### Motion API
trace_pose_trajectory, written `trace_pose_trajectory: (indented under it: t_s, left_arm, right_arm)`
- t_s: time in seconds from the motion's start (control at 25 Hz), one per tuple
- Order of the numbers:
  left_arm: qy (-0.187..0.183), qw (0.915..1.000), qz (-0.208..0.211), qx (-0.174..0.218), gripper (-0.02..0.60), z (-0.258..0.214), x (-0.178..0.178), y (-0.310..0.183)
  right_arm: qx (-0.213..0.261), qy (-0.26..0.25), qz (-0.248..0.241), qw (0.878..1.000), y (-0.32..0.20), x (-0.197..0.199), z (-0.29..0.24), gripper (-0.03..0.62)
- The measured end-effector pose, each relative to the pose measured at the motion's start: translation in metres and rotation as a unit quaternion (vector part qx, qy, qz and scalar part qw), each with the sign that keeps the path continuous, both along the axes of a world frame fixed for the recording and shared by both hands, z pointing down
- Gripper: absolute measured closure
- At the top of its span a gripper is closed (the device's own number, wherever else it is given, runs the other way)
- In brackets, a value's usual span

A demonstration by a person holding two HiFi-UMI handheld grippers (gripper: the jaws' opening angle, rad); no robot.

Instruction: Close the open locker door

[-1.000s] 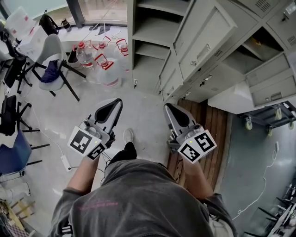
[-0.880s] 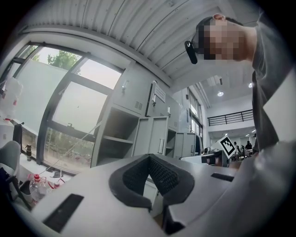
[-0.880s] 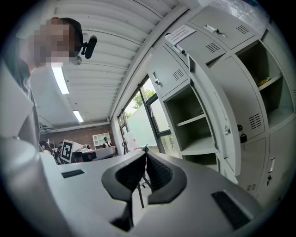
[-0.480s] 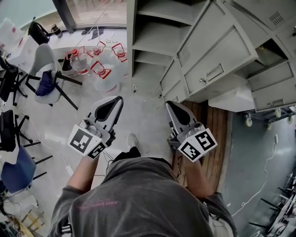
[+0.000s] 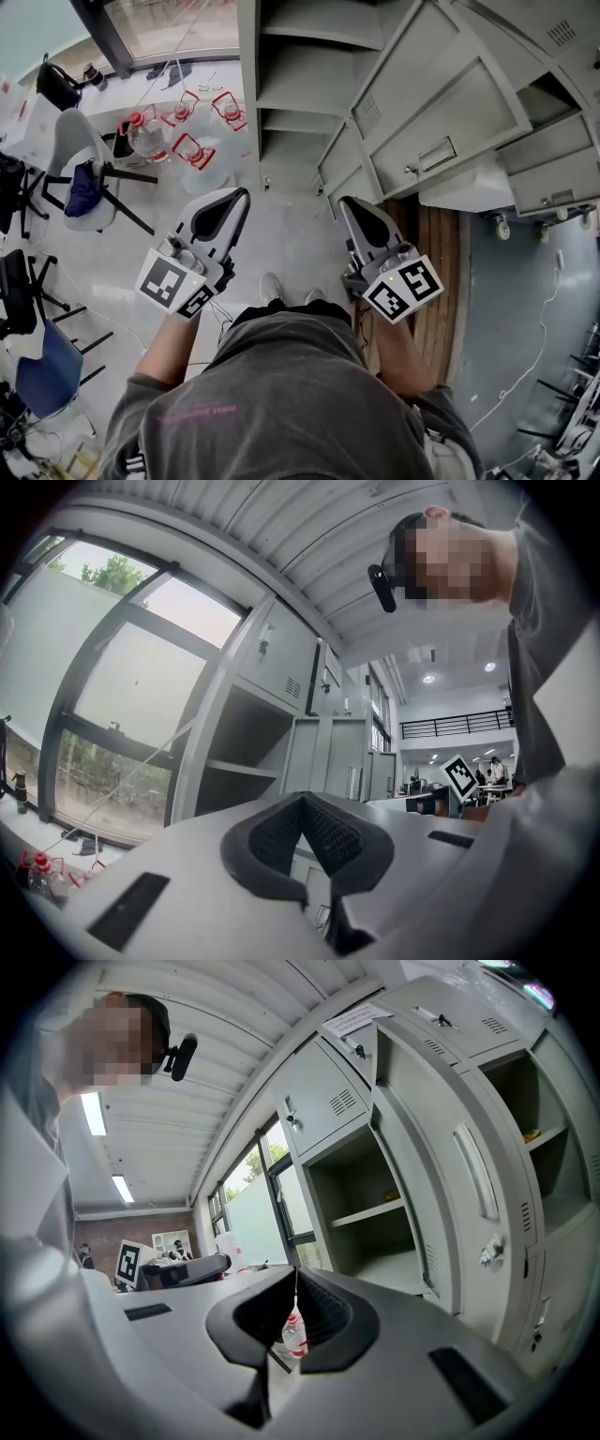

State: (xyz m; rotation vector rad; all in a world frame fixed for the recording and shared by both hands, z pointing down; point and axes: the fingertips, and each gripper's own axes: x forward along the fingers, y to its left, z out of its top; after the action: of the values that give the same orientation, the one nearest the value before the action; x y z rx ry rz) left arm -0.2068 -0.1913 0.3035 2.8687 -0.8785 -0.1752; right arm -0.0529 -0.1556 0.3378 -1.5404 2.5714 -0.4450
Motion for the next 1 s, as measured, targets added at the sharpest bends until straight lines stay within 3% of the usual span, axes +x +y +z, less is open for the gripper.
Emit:
trace_pose_trajectory:
  t_s: [0.4,1.0]
  left_arm:
    - [-0.006,0.9992,0.039,-0.002,0.566,0.000,0.055,-0.005]
    - [-0.016,0.9979,0.063,0.003,0.566,-0.008,0.148,0.001]
  right_arm:
    - [0.002,-0.008,0.048,0.999,0.004,0.057,0.000,0.569]
    - [0.032,0.000,0.098,0.995,0.015,0.158,-0.019,0.566]
